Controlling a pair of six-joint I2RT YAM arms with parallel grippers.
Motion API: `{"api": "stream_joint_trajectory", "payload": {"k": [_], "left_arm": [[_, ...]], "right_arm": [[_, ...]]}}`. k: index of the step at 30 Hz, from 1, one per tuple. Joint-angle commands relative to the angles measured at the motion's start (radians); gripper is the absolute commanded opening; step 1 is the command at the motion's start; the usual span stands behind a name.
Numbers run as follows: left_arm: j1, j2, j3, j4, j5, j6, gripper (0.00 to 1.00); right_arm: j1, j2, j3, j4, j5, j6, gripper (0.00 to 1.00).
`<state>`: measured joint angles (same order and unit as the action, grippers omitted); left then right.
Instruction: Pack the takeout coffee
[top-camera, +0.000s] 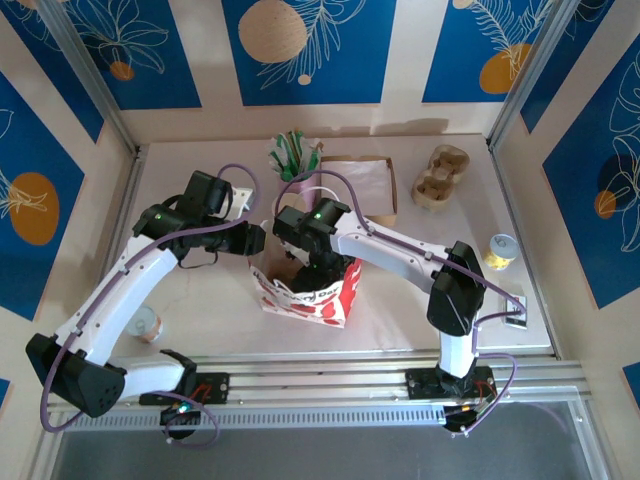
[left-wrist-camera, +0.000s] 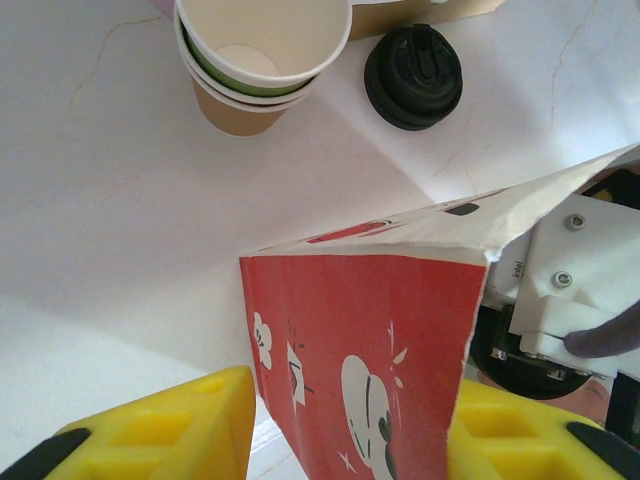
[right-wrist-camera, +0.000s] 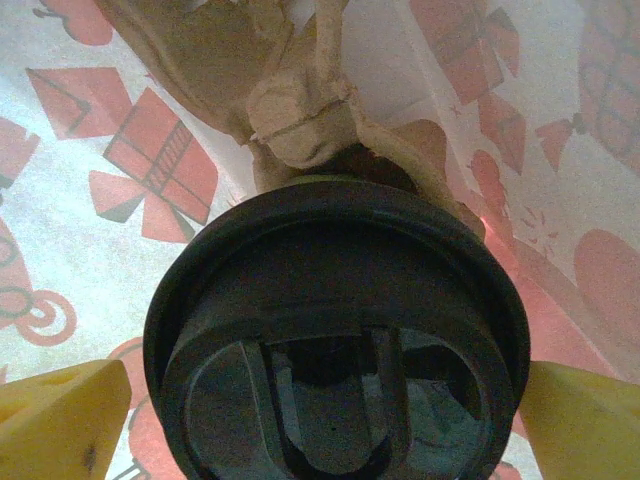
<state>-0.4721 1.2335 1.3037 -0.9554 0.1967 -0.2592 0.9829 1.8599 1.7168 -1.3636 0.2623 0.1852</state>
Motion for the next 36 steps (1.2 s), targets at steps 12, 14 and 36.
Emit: {"api": "stream_joint_trajectory", "payload": {"k": [12, 14, 36], "left_arm": [[-0.003, 0.006, 0.028, -0.028, -0.013, 0.014, 0.43], [-0.003, 0.006, 0.028, -0.028, -0.013, 0.013, 0.43], [-0.003, 0.009, 0.025, -0.031, -0.012, 0.012, 0.46]], "right_arm": [[0.023, -0.053, 0.065, -0.069, 0.024, 0.007, 0.99], [0.026, -0.054, 0.069, -0.071, 0.024, 0.008, 0.99], [0.043, -0.082, 0.146, -0.115, 0.038, -0.001, 0.99]]}}
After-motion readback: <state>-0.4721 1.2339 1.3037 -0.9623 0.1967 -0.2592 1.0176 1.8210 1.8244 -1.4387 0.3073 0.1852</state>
